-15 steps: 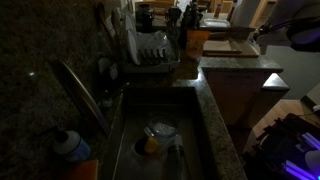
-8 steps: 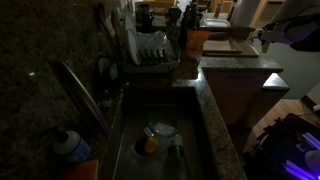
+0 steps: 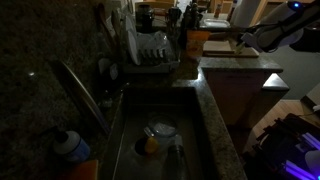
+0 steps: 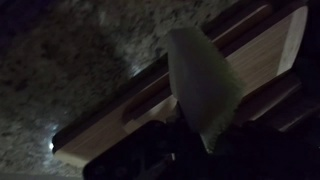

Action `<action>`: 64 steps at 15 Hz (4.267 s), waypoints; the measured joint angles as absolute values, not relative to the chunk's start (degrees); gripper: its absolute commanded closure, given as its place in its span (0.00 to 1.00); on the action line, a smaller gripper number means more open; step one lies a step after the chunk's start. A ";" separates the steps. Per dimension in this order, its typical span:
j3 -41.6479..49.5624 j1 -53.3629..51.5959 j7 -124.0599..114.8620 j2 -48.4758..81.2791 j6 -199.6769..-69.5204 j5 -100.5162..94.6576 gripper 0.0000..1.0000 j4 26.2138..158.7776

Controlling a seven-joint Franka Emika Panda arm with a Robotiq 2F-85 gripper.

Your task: Move the yellow sponge to the right side of the counter, scrub the countertop with the sponge

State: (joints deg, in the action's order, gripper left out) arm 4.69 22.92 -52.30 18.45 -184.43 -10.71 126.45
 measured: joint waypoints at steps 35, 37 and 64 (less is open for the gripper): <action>-26.96 45.52 -25.51 19.89 -185.20 29.04 0.25 123.59; -31.54 50.59 -24.47 19.94 -185.05 29.01 0.11 123.86; -52.48 66.22 -24.27 38.82 -197.06 15.01 0.00 119.44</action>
State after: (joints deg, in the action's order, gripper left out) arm -52.48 66.22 -24.27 38.82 -197.06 15.01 119.44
